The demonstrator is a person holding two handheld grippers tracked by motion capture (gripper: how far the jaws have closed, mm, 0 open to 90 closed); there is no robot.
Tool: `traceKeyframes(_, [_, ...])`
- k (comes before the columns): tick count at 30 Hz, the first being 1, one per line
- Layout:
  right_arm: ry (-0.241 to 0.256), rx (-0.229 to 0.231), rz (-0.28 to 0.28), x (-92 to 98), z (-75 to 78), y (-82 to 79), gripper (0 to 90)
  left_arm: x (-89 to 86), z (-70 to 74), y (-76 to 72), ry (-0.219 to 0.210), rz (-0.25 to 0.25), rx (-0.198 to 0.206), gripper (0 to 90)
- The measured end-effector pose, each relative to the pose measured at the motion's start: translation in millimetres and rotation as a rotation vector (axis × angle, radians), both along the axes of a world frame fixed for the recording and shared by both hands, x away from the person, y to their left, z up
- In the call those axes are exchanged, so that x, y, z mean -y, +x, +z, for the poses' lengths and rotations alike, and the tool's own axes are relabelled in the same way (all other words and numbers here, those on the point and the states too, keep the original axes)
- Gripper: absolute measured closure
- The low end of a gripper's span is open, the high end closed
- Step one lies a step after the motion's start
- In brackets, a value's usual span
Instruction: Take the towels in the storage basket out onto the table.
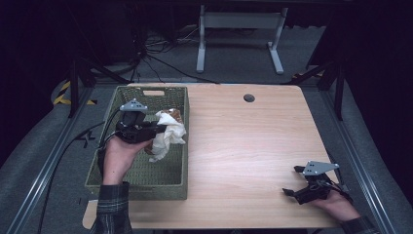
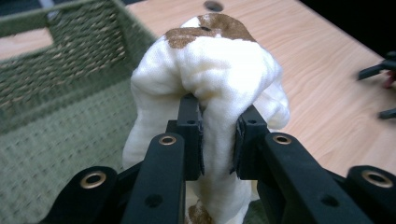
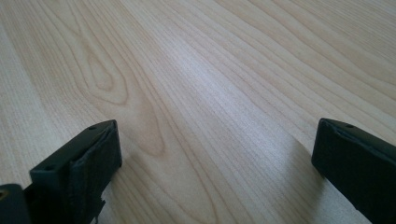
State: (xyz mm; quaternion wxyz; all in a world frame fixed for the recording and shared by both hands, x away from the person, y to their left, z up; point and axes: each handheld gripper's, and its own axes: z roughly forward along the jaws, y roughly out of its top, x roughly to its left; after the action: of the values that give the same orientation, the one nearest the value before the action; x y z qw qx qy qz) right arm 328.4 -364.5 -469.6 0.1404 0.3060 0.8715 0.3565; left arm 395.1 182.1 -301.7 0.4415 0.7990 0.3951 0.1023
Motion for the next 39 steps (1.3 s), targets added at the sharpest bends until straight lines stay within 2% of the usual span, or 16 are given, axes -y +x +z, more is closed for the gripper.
traceKeyframes(9, [0.0, 0.0, 0.0, 0.0, 0.0, 0.0, 1.7, 17.1, 22.4, -0.3, -0.017, -0.066, 0.033, 77.1])
traceKeyframes(18, [-0.002, 0.0, -0.001, 0.0, 0.1, 0.0, 1.6, 50.9, 33.9, -2.3, -0.02, -0.131, 0.055, 77.1])
traceKeyframes(22, [-0.002, 0.0, 0.0, 0.0, 0.1, 0.0, 1.6, 65.9, 33.8, -1.6, -0.037, -0.157, 0.054, 77.1])
traceKeyframes(27, [-0.002, 0.0, 0.0, 0.1, 0.1, 0.0, 1.2, 85.4, 32.7, -0.4, -0.027, -0.2, 0.053, 77.2])
traceKeyframes(30, [-0.007, -0.002, 0.021, 0.2, 0.0, 1.7, 0.0, 98.1, 30.5, 0.3, -0.024, -0.228, 0.052, 77.1])
traceKeyframes(39, [-0.005, -0.001, 0.022, 0.2, -0.1, 1.5, 0.2, 140.4, 19.6, -0.8, -0.018, -0.323, 0.04, 77.1])
